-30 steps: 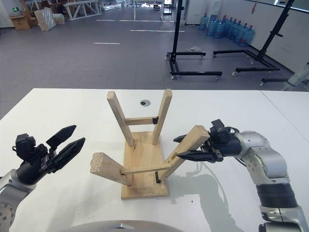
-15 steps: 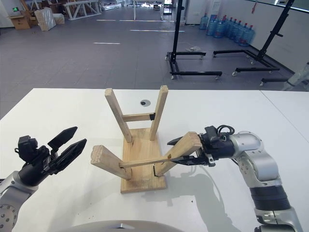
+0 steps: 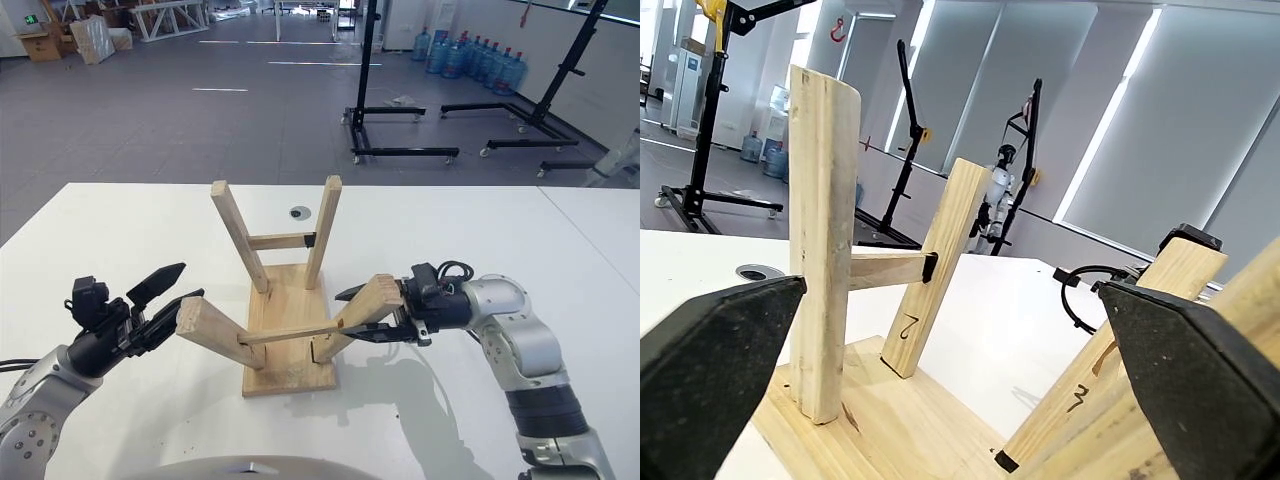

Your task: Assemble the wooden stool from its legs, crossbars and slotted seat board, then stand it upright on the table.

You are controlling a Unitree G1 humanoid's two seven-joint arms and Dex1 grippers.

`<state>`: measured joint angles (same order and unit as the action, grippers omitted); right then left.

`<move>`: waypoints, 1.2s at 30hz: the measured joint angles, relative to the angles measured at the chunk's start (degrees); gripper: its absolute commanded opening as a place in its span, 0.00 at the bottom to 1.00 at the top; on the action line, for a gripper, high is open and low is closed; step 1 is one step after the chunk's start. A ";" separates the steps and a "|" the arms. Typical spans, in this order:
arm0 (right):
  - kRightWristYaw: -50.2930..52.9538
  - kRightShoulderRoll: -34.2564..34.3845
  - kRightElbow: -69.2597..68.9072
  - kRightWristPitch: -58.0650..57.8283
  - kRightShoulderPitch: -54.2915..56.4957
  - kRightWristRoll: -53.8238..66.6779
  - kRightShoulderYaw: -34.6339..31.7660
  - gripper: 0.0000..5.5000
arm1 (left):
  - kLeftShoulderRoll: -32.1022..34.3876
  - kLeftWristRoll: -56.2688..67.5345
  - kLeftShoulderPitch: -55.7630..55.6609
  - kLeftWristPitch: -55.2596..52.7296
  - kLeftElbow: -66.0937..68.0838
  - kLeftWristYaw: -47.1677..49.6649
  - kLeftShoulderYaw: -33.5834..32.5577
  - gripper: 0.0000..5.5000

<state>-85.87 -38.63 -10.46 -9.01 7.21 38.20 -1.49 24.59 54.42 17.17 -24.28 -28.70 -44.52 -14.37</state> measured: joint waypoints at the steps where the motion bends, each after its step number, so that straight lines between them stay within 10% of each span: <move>1: -0.40 0.00 0.08 0.93 -0.13 -0.42 0.06 0.37 | -0.01 -0.01 0.00 0.01 0.06 0.18 0.00 0.98; 29: 2.58 0.62 -1.20 -3.07 3.69 -1.62 6.34 0.37 | -2.02 -3.21 -3.39 0.45 0.40 2.32 5.37 0.98; 36: 9.30 3.09 -2.30 -1.59 3.69 -6.16 6.67 0.60 | -2.01 -4.46 -4.03 0.73 2.17 2.14 5.68 0.98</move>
<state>-76.57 -35.54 -12.76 -10.59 10.90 32.04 5.18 22.57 49.96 13.14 -23.55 -26.53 -42.38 -8.69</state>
